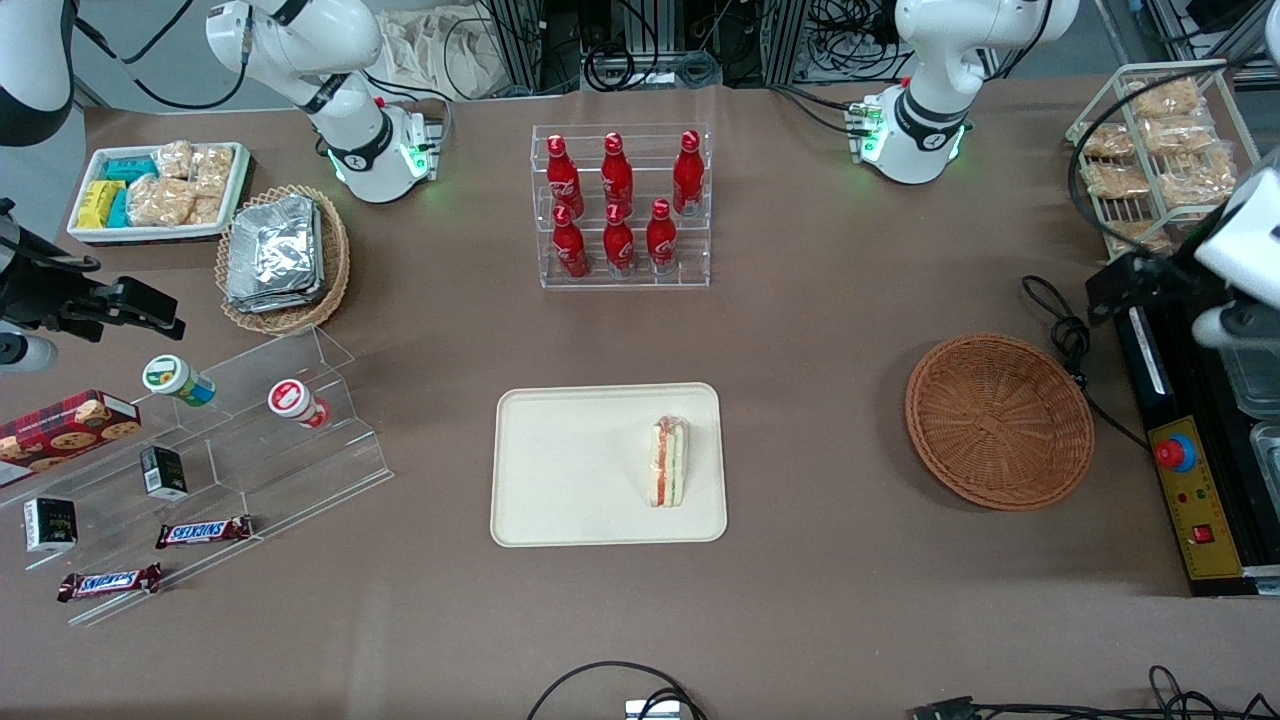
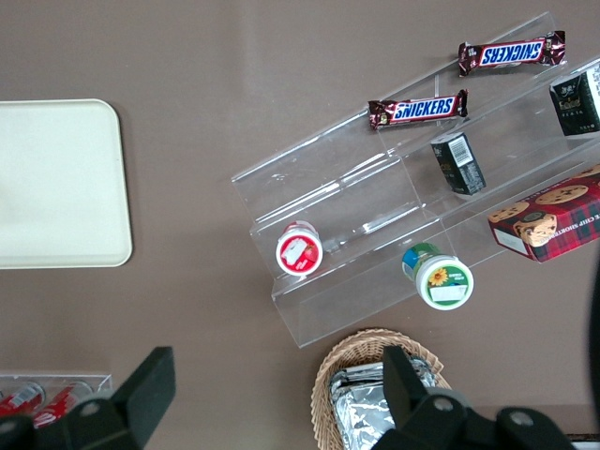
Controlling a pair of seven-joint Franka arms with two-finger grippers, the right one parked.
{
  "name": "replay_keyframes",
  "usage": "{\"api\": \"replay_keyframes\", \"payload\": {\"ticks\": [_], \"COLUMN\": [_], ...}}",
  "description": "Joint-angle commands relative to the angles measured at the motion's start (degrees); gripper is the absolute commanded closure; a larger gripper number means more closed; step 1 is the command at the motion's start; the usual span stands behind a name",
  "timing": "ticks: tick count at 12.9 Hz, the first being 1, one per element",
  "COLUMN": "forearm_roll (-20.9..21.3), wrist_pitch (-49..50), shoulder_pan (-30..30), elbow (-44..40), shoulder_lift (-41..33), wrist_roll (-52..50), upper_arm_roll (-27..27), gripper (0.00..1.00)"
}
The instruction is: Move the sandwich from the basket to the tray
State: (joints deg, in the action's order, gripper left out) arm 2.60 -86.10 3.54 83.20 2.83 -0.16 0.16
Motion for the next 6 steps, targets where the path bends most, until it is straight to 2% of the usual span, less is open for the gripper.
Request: {"api": "replay_keyframes", "payload": {"ticks": [1, 6], "forearm_roll": [-1.7, -2.0], "wrist_pitch": [1.2, 1.1], "shoulder_pan": [-1.4, -2.6], "elbow": [3.1, 4.5], "shoulder_lift": [-4.0, -4.2], "wrist_roll": [0.9, 1.0], "upper_arm_roll": [-0.7, -1.5], "gripper": [0.00, 0.00]}}
